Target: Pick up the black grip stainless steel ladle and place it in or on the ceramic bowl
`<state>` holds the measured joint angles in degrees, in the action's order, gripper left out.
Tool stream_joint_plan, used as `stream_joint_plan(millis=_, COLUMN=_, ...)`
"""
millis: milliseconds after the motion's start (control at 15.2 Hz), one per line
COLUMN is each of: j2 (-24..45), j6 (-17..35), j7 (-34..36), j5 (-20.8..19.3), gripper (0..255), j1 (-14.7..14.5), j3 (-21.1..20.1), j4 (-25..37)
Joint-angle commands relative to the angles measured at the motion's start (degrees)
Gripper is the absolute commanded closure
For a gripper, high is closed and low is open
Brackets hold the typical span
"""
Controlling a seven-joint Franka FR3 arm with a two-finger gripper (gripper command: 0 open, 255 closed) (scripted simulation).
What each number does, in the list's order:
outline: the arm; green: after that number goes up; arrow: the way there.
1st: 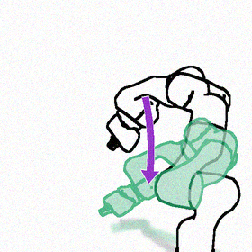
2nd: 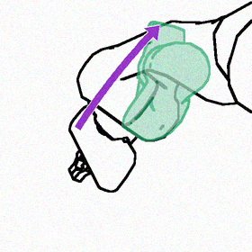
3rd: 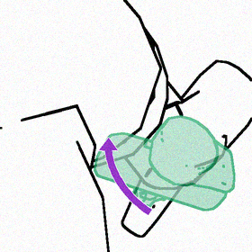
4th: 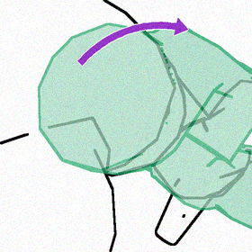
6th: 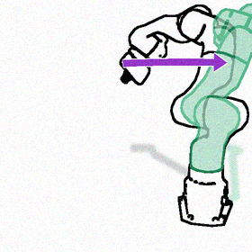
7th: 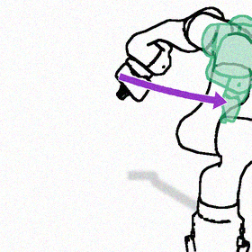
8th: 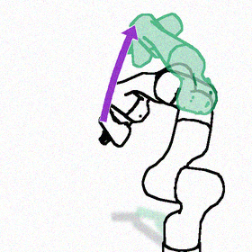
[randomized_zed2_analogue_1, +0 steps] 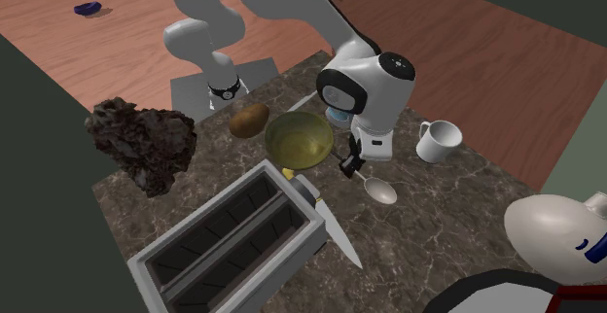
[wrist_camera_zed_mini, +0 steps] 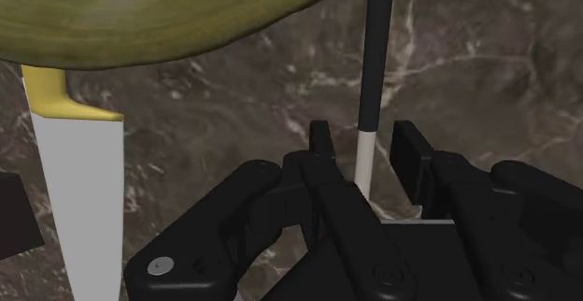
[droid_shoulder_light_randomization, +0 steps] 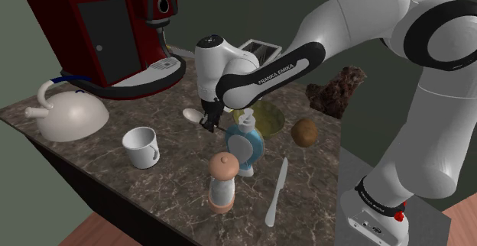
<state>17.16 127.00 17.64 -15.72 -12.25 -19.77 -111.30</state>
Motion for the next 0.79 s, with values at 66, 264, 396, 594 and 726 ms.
stream_joint_plan(millis=66, j2=0.01, j6=0.00, j7=0.00, j5=0.00, gripper=255, j1=0.00, j3=0.00, j4=0.00)
stream_joint_plan(millis=264, j2=0.00, j6=0.00, j7=0.00, j5=0.00, gripper=255, j1=0.00, j3=0.00, j4=-0.01)
stream_joint_plan(millis=396, j2=0.00, j6=0.00, j7=0.00, j5=0.00, gripper=255, j1=0.00, j3=0.00, j4=-0.01)
stream_joint_plan(millis=594, j2=-0.82, j6=-1.25, j7=-0.46, j5=0.53, gripper=255, j1=0.12, j3=-0.19, j4=0.50)
stream_joint_plan(millis=726, j2=-1.60, j6=-2.51, j7=-0.89, j5=1.03, gripper=255, j1=0.22, j3=-0.35, j4=1.07)
